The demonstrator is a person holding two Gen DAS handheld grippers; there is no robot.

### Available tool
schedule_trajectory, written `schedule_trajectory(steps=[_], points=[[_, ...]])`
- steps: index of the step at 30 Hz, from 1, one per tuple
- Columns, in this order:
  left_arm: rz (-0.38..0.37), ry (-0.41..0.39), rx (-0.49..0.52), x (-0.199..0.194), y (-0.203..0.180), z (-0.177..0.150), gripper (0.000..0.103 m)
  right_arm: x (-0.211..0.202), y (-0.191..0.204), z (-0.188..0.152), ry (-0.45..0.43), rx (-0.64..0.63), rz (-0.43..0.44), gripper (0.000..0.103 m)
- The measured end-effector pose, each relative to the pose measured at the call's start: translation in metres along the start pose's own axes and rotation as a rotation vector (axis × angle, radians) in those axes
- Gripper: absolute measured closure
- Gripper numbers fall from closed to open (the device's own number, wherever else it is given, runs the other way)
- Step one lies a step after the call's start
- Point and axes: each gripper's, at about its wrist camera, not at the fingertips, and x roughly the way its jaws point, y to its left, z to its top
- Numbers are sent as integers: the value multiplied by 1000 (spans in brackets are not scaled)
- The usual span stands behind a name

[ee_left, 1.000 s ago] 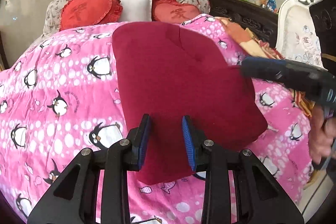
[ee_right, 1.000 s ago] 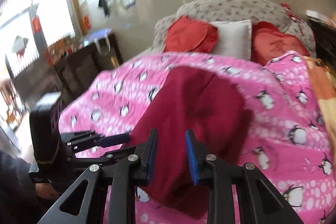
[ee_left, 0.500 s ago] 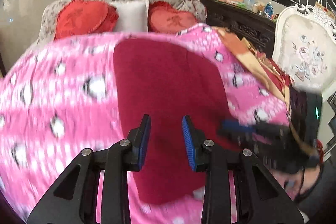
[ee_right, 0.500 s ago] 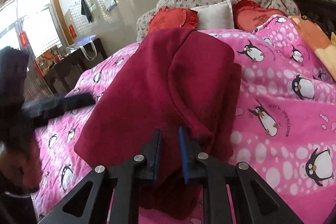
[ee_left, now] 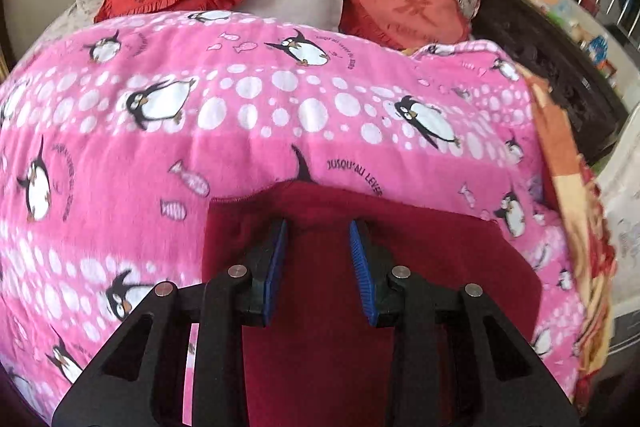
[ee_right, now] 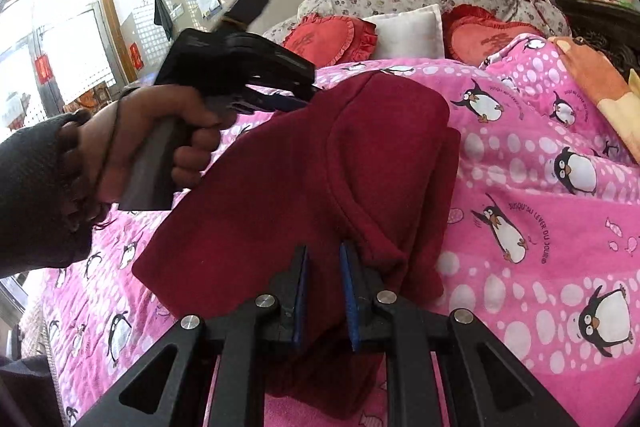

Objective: Fold small clothes

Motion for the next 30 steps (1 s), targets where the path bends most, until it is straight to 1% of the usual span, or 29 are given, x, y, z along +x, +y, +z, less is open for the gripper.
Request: schedule_trajectory(steps=[2, 3, 4, 6, 7, 9, 11, 12, 13, 15, 16, 17, 18, 20, 21, 22, 23, 24, 26, 30], points=[[29, 0, 37, -3, -5, -1, 71, -1, 0, -1, -1, 4, 5, 89], [32, -9, 40, -8, -4, -1, 71, 0, -2, 0, -1, 3, 5, 89], [28, -28, 38, -17, -5, -3, 71, 1, -2, 1, -1, 2, 6, 89], [5, -90, 39, -42, -4, -18, 71, 0, -1, 1, -1, -1, 6, 89], [-13, -127, 44, -54, -5, -28, 71, -1, -1, 1, 0, 1, 6, 89], [-76, -198, 69, -80, -5, -62, 68, -7, 0, 7, 13, 35, 21, 89], [-78, -253, 93, -94, -4, -94, 59, -19, 2, 26, -7, 68, 58, 89], [-68, -271, 99, -96, -2, -108, 57, -28, 6, 41, -51, 61, 67, 88], [-54, -276, 104, -96, -1, -122, 55, -32, 11, 58, -79, 44, 51, 88], [-48, -265, 92, -90, 5, -144, 54, -26, 19, 90, -78, 17, 21, 87], [-56, -271, 77, -90, 9, -152, 50, -18, 24, 107, -70, -5, 8, 87], [-67, -273, 61, -89, 12, -157, 44, -9, 29, 120, -61, -21, -21, 87], [-78, -266, 49, -87, 14, -159, 43, 8, 34, 136, -35, -31, -73, 87], [-107, -263, 12, -81, 21, -162, 38, 35, 34, 151, 18, -12, -92, 87], [-120, -258, 1, -77, 23, -165, 36, 52, 31, 153, 55, 3, -97, 87], [-136, -248, -24, -72, 28, -166, 32, 71, 25, 153, 111, 25, -107, 87], [-147, -242, -43, -70, 32, -166, 27, 90, 16, 148, 178, 38, -158, 87], [-158, -232, -60, -68, 33, -165, 25, 106, 6, 140, 234, 40, -215, 87], [-183, -199, -77, -61, 36, -163, 23, 115, -10, 125, 206, 58, -172, 87], [-176, -199, -76, -61, 35, -165, 21, 105, -14, 114, 133, 41, -123, 88]])
